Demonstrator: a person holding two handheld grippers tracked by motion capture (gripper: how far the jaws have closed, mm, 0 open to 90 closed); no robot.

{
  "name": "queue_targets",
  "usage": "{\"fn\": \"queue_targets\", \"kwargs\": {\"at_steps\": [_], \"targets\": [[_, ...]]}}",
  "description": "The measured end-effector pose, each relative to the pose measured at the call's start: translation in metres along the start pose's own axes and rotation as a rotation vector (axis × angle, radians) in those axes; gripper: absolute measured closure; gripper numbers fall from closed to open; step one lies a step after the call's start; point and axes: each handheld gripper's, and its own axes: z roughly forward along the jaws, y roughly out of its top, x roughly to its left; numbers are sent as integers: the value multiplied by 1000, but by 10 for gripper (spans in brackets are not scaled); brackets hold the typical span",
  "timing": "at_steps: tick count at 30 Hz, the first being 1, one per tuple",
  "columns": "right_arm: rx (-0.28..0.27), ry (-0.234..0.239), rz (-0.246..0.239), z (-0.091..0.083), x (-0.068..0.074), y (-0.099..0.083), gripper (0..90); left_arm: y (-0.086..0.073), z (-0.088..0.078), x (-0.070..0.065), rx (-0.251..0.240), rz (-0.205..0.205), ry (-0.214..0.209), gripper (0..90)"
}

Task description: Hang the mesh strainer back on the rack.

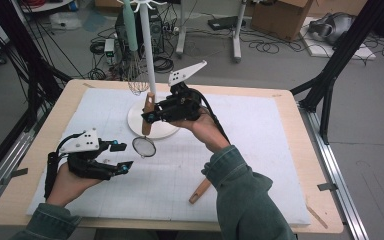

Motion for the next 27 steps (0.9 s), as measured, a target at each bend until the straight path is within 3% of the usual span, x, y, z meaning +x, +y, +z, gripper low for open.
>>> {"fn": "queue_targets", "kwargs": {"at_steps": [7, 27], "targets": [[17, -1, -7, -3, -9, 18, 727, -1, -2, 1, 6, 6, 9, 358], [-1, -52, -9, -16, -32, 60, 726, -13, -4, 4, 29, -5, 41, 341]]}}
